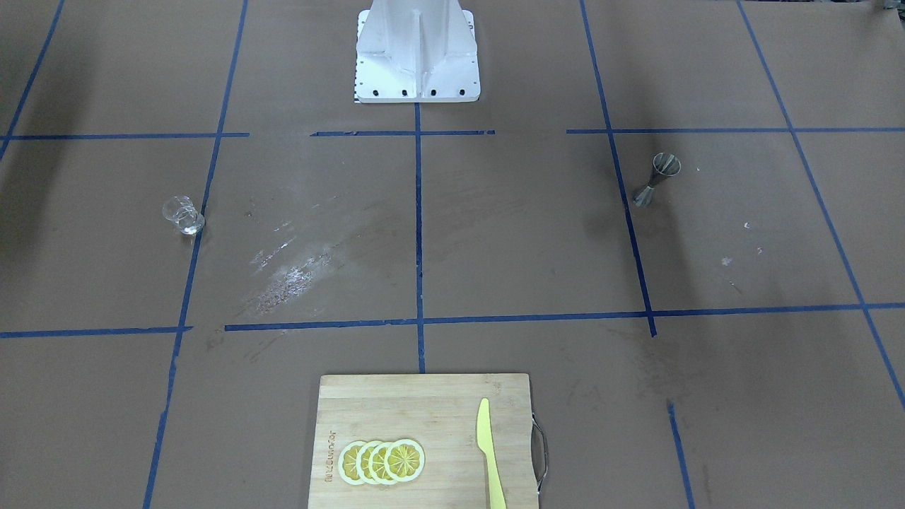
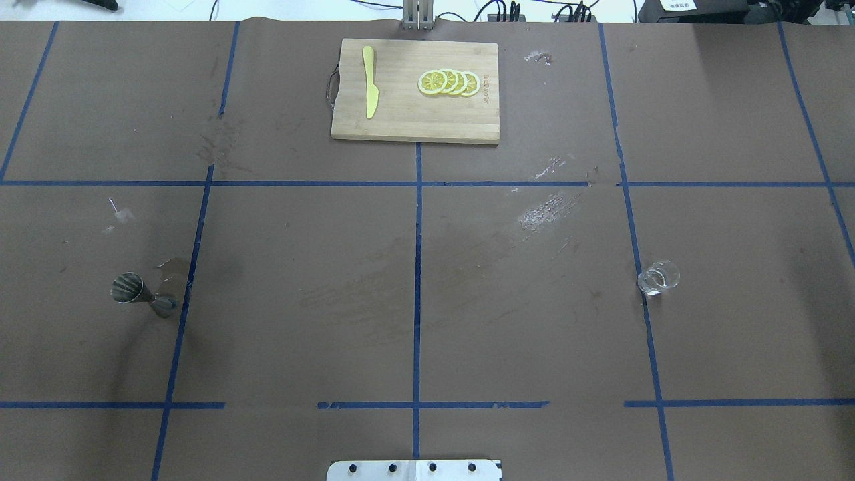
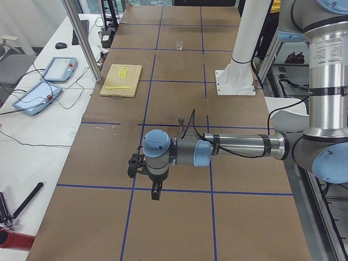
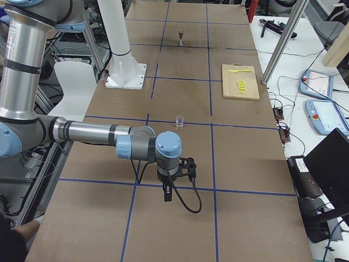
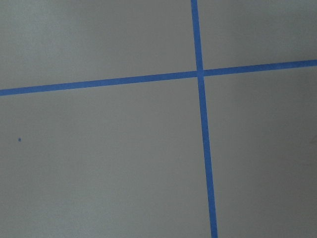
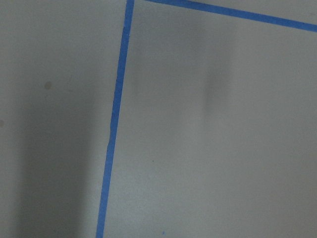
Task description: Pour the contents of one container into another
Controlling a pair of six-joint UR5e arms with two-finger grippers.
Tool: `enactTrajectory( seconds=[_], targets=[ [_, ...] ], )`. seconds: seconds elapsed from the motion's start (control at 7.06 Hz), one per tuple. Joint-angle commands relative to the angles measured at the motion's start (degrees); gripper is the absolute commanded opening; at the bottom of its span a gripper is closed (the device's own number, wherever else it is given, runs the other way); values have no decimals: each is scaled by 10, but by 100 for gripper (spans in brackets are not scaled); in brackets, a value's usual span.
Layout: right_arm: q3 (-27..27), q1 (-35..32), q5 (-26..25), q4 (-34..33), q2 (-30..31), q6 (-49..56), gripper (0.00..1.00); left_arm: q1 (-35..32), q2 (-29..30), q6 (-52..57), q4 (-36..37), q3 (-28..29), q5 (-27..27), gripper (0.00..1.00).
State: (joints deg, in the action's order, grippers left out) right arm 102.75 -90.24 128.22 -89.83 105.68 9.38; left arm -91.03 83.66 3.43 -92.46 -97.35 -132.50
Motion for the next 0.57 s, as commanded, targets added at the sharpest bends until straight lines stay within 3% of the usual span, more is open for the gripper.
enactTrajectory(
  seconds=[0.0,0.42],
  targets=[
    [0,0,0,1,0,1,100,0,1,2,0,-13,1,100],
    [2,0,3,3,-2,0,100,1,11,-1,-33,-13,2,100]
  ],
)
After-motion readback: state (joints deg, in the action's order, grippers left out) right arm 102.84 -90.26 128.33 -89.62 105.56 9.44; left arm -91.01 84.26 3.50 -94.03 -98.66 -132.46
